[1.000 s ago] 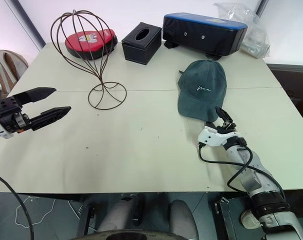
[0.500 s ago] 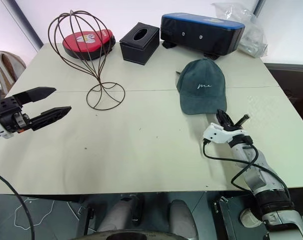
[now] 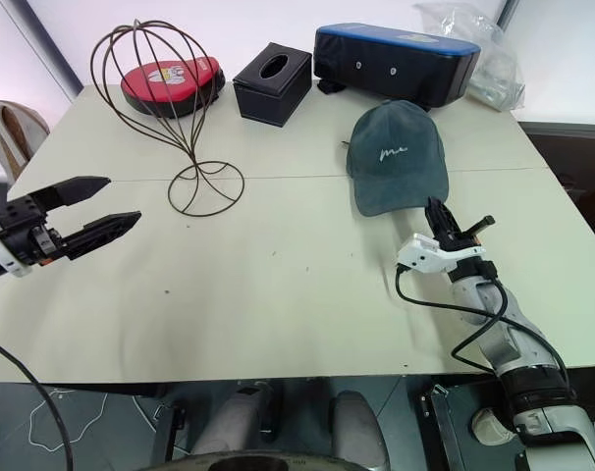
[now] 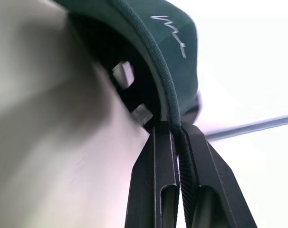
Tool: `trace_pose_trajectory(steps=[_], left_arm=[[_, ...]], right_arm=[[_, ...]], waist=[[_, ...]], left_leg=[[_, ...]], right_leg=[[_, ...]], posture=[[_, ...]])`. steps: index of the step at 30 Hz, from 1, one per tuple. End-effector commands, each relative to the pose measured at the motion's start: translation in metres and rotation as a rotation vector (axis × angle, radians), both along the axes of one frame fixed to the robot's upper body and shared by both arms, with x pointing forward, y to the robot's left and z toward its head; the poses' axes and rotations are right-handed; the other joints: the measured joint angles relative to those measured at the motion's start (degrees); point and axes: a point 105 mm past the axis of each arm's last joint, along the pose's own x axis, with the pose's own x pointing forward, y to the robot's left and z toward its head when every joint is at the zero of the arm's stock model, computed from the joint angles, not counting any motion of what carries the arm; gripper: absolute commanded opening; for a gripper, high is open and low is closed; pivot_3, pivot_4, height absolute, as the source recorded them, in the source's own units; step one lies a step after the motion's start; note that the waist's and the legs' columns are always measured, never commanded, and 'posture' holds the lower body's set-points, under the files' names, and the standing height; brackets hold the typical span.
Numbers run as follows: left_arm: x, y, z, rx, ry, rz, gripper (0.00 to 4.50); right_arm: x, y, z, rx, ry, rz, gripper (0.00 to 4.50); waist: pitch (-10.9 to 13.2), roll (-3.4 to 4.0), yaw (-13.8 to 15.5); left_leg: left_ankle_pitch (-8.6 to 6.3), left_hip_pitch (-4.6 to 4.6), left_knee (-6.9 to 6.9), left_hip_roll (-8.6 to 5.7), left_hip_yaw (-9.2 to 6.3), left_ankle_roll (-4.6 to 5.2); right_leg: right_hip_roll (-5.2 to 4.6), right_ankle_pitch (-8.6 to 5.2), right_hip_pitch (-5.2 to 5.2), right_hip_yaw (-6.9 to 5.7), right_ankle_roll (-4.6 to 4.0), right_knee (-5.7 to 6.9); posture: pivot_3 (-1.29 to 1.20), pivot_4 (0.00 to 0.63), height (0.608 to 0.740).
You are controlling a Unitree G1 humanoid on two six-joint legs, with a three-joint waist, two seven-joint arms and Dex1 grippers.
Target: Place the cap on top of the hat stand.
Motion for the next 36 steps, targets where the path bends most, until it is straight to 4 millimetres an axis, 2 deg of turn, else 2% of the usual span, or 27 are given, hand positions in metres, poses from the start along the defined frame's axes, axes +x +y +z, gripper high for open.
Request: trace_pose_trajectory(steps=[1, 4, 7, 10, 14, 16, 20, 24, 36], left_arm=[[0.003, 0.018, 0.000, -0.010, -0.041, 0.090, 4.24], [0.006, 0.030, -0.009, -0.032, -0.033, 0.149, 4.24], [0.010, 0.039, -0.016, -0.058, -0.030, 0.207, 4.24], [0.013, 0.043, -0.021, -0.069, -0.029, 0.234, 4.24], [0.015, 0.044, -0.029, -0.090, -0.019, 0.247, 4.24], [0.016, 0.044, -0.031, -0.093, -0.016, 0.250, 4.24], [0.017, 0.045, -0.035, -0.109, -0.011, 0.259, 4.24], [0.016, 0.045, -0.039, -0.119, -0.002, 0.266, 4.24], [0.017, 0.043, -0.044, -0.145, 0.007, 0.277, 4.24]], right_arm=[[-0.002, 0.017, 0.058, 0.057, -0.217, 0.081, 0.05], [0.000, 0.027, 0.082, 0.111, -0.280, 0.105, 0.05], [0.006, 0.050, 0.111, 0.186, -0.331, 0.158, 0.05], [0.010, 0.067, 0.125, 0.247, -0.342, 0.191, 0.05], [0.021, 0.107, 0.131, 0.379, -0.286, 0.270, 0.05], [0.023, 0.119, 0.132, 0.427, -0.267, 0.294, 0.05], [0.023, 0.151, 0.129, 0.444, -0.224, 0.388, 0.05], [0.021, 0.175, 0.133, 0.453, -0.237, 0.463, 0.05], [0.022, 0.209, 0.166, 0.453, -0.355, 0.558, 0.05]], waist=[[0.0, 0.01, 0.0], [0.0, 0.02, 0.0], [0.0, 0.01, 0.0], [0.0, 0.01, 0.0], [0.0, 0.00, 0.0], [0.0, 0.01, -0.1], [0.0, 0.01, 0.0], [0.0, 0.01, -0.1], [0.0, 0.01, -0.2]], left_leg=[[0.00, -0.01, 0.00, 0.00, 0.00, 0.00], [0.00, -0.01, 0.00, 0.00, 0.01, 0.00], [0.00, -0.03, 0.00, 0.00, -0.02, 0.00], [0.00, -0.03, 0.01, 0.00, -0.03, 0.00], [0.01, -0.03, 0.00, -0.01, -0.06, -0.02], [0.02, -0.03, -0.02, 0.00, -0.09, -0.04], [0.20, -0.07, -0.05, -0.03, -0.08, -0.34], [0.20, -0.07, -0.09, -0.02, -0.08, -0.35], [0.23, -0.07, -0.15, -0.02, -0.08, -0.40]], right_leg=[[0.00, 0.00, -0.01, 0.00, 0.00, 0.00], [0.00, 0.00, -0.02, 0.01, 0.00, 0.00], [0.00, 0.00, -0.02, -0.01, 0.00, 0.00], [0.00, 0.00, -0.02, -0.01, 0.01, 0.00], [0.00, 0.01, -0.20, -0.03, 0.01, -0.02], [0.02, 0.01, -0.22, -0.04, 0.01, -0.01], [0.00, 0.01, -0.32, -0.03, 0.01, -0.01], [0.01, 0.01, -0.38, -0.02, 0.01, 0.02], [0.02, 0.01, -0.46, 0.00, 0.01, 0.06]], posture=[[0.00, 0.150, 0.740], [0.00, 0.150, 0.740], [0.00, 0.150, 0.740], [0.00, 0.150, 0.740], [0.00, 0.150, 0.740], [0.00, 0.150, 0.740], [0.00, 0.150, 0.740], [0.00, 0.150, 0.740], [0.00, 0.150, 0.740]])
